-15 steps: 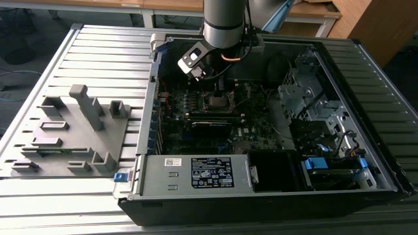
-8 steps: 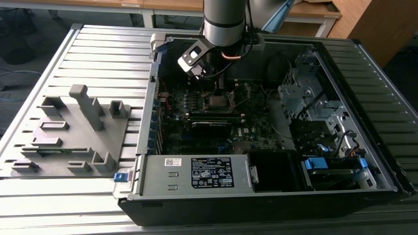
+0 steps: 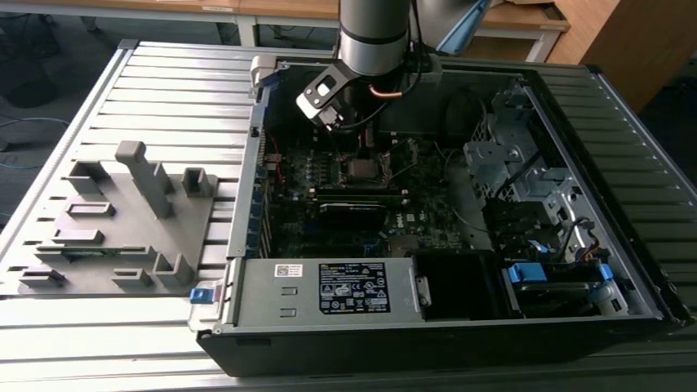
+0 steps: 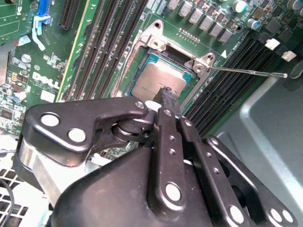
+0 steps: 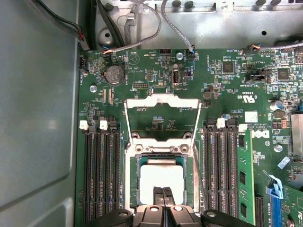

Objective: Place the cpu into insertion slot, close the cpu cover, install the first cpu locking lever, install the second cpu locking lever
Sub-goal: 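Close the cpu cover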

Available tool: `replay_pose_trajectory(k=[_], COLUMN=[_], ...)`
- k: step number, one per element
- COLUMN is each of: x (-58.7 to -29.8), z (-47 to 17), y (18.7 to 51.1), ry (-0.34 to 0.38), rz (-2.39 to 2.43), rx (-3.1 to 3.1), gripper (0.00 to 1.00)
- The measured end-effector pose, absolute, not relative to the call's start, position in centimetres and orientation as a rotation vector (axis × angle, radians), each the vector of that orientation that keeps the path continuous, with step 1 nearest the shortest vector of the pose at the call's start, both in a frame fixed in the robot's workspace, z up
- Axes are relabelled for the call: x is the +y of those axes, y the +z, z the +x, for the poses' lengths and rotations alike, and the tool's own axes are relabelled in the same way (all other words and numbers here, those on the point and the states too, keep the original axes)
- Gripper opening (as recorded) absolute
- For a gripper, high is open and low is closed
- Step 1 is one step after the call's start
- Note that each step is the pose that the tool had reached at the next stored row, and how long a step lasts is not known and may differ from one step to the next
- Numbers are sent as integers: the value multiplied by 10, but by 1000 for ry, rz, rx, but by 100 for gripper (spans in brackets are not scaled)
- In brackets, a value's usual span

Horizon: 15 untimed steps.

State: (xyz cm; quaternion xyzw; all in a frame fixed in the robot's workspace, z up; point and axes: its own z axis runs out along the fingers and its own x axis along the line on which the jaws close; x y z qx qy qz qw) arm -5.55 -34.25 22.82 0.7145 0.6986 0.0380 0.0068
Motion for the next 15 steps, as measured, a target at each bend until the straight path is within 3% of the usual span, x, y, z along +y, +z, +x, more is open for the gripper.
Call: replay_pose_trajectory(k=[15], x=[-342], z=[-56], y=[233], ry=[119], rz=[2235], rx=[2185], gripper=[11])
